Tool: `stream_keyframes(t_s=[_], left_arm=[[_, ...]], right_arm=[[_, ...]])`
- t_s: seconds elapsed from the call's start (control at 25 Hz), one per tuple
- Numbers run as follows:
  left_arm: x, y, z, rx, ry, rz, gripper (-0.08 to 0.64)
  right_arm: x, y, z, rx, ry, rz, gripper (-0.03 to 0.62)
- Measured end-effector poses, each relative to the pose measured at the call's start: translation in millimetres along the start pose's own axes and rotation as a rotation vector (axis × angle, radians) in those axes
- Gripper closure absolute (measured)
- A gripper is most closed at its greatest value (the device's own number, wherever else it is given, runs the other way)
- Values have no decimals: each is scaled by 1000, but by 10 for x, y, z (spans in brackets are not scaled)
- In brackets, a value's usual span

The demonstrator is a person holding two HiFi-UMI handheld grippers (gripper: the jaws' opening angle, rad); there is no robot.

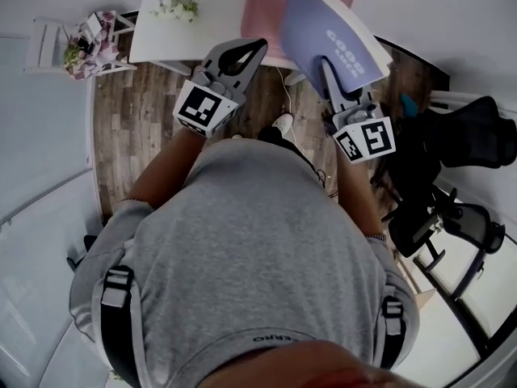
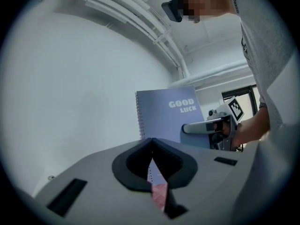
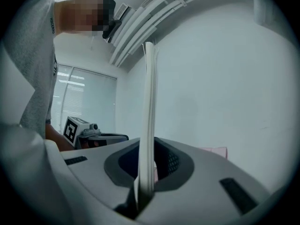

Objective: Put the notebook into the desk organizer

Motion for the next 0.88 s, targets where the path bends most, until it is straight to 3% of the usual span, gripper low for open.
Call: stream_keyframes(t_s=[0.32, 0.88], left_arm=[[478, 72, -20, 16, 17, 46, 540], [865, 134, -95, 47, 67, 133, 540]], right_arm=[[136, -449, 261, -14, 4, 49, 552], [470, -1032, 359, 68, 50, 138, 554]])
Point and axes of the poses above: the fingertips, and each gripper's own axes: x forward along the fingers, y to its left, z out of its top, the point moved 1 cm from there along -x, backward along the fingers, and after that the axes turned 14 degrees about x, right-handed, at the moved point
